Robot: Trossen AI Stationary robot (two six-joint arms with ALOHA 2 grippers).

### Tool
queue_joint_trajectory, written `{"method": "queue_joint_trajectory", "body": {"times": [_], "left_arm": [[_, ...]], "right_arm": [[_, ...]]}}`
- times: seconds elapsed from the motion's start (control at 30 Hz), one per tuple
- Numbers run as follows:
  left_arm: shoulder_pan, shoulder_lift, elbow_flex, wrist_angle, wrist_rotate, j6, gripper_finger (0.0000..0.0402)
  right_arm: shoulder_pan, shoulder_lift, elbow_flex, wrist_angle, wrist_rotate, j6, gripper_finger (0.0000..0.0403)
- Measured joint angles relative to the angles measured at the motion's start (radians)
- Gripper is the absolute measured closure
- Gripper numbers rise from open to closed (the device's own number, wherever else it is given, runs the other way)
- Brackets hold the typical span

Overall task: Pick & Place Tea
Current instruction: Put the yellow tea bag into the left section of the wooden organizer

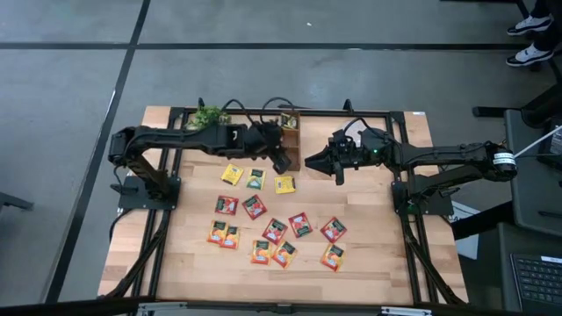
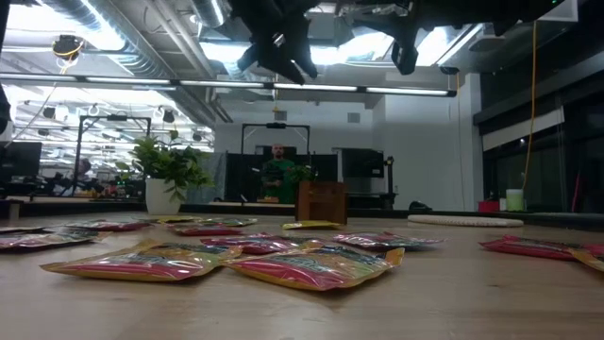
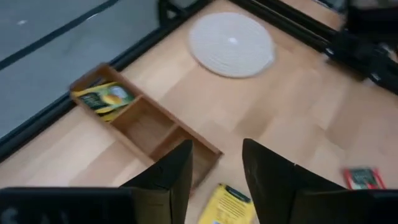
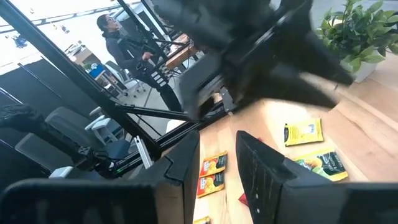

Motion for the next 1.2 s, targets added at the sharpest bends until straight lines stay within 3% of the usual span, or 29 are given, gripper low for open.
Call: {"method": "queue_joint_trajectory", "body": {"times": [0.2,0.4,0.57,0.87,1.2], "left_arm": [[-0.042,-0.007,-0.040,0.050,0.051,0.040,0.0278],[-0.069,-0.163,-0.232,0.283,0.133,0.013,0.0288],[-0.077,-0.285,-0.394,0.323,0.138,0.013,0.0290],[-0.067,-0.395,-0.521,0.214,0.197,0.022,0.0268],[-0.067,-0.396,-0.522,-0.013,0.283,0.184,0.0173]], "right_arm": [[0.000,0.000,0.000,-0.002,0.000,-0.017,0.0296],[0.000,0.000,0.000,-0.011,0.000,-0.015,0.0296],[0.000,0.000,0.000,-0.017,0.000,-0.016,0.0296],[0.000,0.000,0.000,-0.026,0.001,-0.007,0.0296],[0.000,0.000,0.000,-0.028,0.004,0.009,0.0296]]}}
